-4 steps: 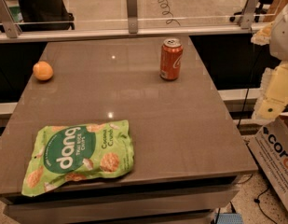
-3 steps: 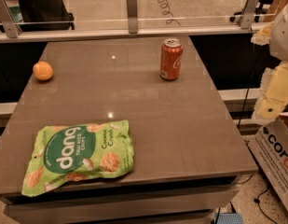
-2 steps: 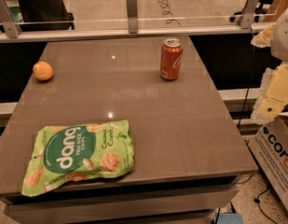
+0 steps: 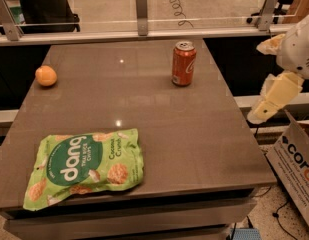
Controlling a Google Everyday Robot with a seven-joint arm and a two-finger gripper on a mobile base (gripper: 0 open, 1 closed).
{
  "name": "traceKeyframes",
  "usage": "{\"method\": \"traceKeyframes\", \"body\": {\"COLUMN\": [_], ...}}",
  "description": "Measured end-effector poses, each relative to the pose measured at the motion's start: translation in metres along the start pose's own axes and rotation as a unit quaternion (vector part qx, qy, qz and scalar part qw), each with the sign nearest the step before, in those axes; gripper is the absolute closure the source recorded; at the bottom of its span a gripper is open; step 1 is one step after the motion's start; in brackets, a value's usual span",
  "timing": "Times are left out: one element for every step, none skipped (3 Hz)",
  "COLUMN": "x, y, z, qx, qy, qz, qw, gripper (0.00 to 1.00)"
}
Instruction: Move coke can near green rice chip bag
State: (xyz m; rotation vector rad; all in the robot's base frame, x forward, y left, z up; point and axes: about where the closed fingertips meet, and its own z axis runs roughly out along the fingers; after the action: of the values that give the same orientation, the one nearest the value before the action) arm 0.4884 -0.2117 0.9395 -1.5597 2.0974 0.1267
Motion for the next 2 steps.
{"method": "traceKeyframes", "body": {"x": [-0.008,-0.019], "y": [-0.031,-0.061], "z": [0.029,0.060], "qx": [0.019,0.024], "qy": [-0.070,-0.139], "qz": [0.008,0.019], "qw": [0.9973,0.9899], "gripper": [0.00,0.00]}}
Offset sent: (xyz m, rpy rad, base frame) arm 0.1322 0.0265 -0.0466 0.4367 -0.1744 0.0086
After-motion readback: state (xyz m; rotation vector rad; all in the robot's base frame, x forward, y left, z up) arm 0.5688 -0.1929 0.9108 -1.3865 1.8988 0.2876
